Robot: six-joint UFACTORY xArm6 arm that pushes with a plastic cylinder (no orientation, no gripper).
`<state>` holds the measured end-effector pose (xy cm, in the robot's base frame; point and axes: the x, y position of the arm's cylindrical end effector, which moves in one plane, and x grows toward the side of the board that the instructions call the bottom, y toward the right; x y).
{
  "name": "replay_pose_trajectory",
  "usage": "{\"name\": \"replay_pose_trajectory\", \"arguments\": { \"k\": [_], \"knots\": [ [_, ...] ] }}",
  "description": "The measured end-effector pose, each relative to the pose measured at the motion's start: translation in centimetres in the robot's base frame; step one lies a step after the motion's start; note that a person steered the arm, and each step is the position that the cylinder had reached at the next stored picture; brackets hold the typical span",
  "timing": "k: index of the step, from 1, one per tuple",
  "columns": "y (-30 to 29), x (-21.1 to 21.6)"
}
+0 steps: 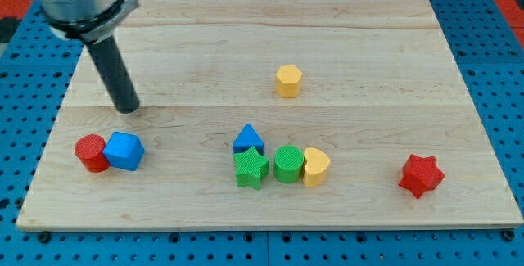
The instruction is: Move the red circle closer to the blue triangle
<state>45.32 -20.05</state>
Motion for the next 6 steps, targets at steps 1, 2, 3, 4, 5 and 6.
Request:
{"name": "replay_pose_trajectory", "arguments": {
  "k": [1, 2, 3, 4, 5, 6],
  "knots": [
    [-4.1, 3.6],
    [-7.0, 8.8],
    [-6.8, 10.3],
    [-3.4, 10.3],
    [-1.5, 7.4],
    [-1.2, 4.4]
  ]
}}
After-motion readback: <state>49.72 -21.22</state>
